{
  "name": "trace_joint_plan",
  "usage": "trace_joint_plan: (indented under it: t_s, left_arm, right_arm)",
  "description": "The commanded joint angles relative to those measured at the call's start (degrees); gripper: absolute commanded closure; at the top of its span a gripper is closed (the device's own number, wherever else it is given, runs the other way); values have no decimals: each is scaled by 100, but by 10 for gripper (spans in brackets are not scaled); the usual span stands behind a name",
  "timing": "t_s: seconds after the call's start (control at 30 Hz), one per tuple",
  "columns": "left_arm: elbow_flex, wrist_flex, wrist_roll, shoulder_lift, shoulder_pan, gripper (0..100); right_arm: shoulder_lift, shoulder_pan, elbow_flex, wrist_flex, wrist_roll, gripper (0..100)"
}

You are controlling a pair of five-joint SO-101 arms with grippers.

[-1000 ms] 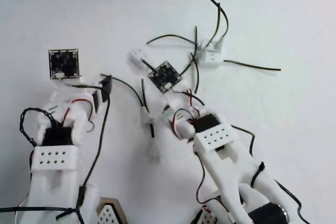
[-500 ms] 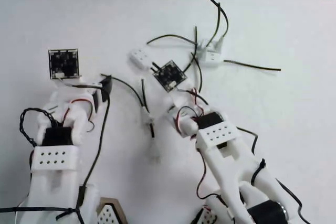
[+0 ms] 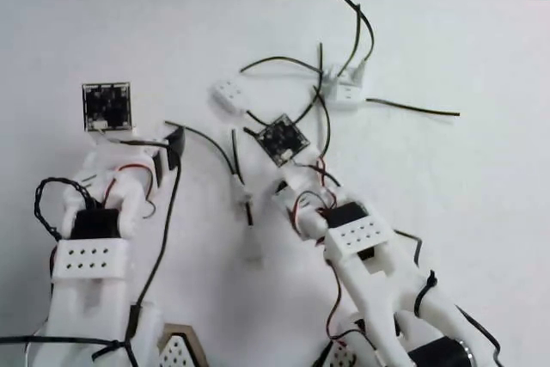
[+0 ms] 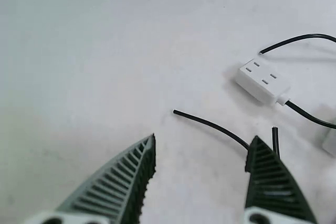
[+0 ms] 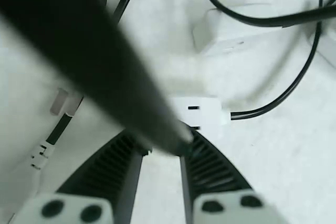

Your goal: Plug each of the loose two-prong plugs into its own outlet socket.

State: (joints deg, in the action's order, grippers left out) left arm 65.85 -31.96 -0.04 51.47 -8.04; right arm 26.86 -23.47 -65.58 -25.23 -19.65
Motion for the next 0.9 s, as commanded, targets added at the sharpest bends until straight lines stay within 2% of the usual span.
trace_joint_plan:
  t_s: [0.0,0.17,0.27,0.47,0.63,0.77,0.87]
  left_arm:
    - [-53,44,26,154,-4,722]
    - [-35,44,26,154,4,722]
    - [-35,44,26,154,4,722]
    - [-9,193,26,127,13,718]
    - [70,255,26,154,48,718]
    - [70,246,0,119,400,716]
    - [35,211,-580,119,910,682]
  right_arm:
    - [-31,699,431,13,-9,981]
    - [-66,1851,1073,611,457,978]
    - [-75,2158,1248,840,782,960]
    - [75,2044,1582,295,1503,741]
    - [664,1552,1846,-462,2453,762]
    - [910,1341,1723,-681,3824,798]
    - [901,1516,1512,-681,4695,796]
